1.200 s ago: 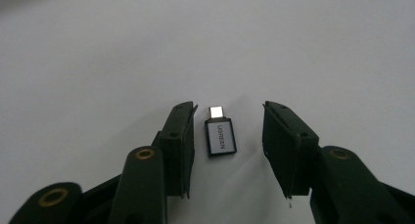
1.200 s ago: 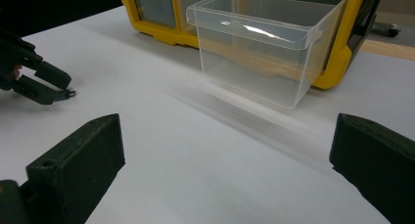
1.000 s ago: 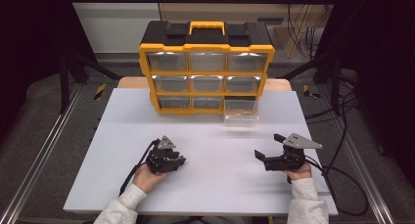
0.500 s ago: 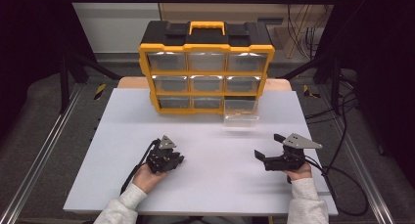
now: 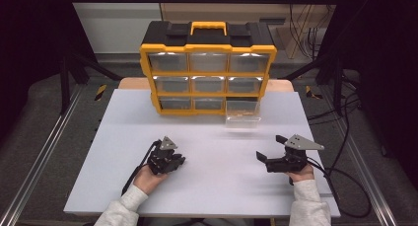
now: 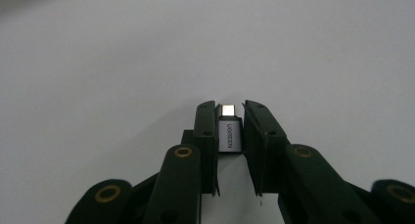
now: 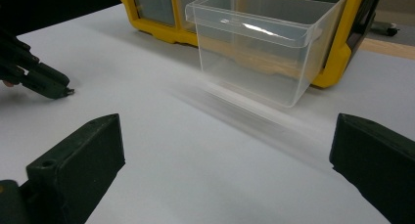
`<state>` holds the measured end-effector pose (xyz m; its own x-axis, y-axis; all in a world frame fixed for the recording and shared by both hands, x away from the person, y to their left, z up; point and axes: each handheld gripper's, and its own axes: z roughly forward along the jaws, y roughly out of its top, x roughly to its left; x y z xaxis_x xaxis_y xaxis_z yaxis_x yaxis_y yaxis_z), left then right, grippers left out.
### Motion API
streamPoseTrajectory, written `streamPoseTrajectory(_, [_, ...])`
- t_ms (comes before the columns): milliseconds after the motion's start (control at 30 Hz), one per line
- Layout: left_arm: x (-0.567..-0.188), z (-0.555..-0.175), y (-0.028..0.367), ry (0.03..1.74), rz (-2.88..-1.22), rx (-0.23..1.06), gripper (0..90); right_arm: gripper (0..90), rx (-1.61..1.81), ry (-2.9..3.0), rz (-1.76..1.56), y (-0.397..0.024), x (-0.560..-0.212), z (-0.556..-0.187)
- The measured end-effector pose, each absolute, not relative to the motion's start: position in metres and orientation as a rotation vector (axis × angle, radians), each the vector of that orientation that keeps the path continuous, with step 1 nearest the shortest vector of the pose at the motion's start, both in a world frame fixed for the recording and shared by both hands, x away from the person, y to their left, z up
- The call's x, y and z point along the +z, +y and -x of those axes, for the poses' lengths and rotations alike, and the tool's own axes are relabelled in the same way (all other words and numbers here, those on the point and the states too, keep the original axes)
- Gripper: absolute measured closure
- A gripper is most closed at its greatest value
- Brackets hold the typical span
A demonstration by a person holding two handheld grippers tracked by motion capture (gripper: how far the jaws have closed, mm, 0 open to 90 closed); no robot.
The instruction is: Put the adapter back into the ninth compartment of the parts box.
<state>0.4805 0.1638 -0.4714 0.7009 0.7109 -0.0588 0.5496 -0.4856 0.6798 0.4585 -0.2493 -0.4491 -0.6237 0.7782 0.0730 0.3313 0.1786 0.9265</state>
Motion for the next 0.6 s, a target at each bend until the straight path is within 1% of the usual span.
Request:
streamPoseTrajectory(433, [-0.461,-0.478,0.168,0.933,-2.147,0.285,75.6,0.2,1.44,2.044,-1.04,-0.249,-0.449,-0.459])
streamPoseTrajectory(600, [-0.456,-0.474,0.164,0.915,-2.146,0.289,75.6,0.2,1.44,2.046,-1.042,-0.249,-0.449,-0.458])
